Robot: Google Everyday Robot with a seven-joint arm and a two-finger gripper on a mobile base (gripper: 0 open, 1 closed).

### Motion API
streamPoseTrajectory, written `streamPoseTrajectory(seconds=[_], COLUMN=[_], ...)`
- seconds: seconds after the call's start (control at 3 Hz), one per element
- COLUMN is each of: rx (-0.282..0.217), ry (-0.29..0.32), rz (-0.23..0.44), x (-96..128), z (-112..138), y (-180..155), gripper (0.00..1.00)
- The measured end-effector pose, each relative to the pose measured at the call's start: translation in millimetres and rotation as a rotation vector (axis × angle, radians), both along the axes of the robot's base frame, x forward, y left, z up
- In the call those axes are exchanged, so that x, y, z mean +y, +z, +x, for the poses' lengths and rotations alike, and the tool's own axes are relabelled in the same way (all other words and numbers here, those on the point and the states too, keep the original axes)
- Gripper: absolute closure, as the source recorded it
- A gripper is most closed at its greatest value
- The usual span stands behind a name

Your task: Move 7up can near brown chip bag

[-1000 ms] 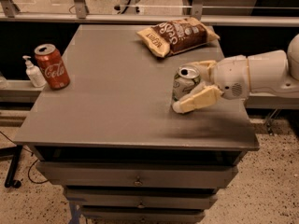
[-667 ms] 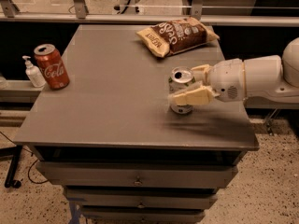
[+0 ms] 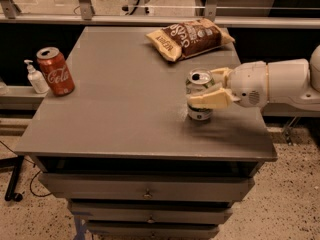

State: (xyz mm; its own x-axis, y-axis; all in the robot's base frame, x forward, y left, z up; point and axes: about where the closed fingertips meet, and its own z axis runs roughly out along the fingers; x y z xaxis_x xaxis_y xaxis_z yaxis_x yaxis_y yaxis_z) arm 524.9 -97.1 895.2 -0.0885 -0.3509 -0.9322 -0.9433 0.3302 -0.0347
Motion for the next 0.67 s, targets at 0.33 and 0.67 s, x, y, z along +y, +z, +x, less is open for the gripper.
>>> streamPoseTrajectory(seconds=[0.33, 0.67], rx=[-0.084, -0.083], ry=[-0.066, -0.065], rz=[-0.035, -0.035], x=[-36.1, -35.6], z=[20.0, 19.7], y=[37.9, 37.3], gripper=[1.00, 1.00])
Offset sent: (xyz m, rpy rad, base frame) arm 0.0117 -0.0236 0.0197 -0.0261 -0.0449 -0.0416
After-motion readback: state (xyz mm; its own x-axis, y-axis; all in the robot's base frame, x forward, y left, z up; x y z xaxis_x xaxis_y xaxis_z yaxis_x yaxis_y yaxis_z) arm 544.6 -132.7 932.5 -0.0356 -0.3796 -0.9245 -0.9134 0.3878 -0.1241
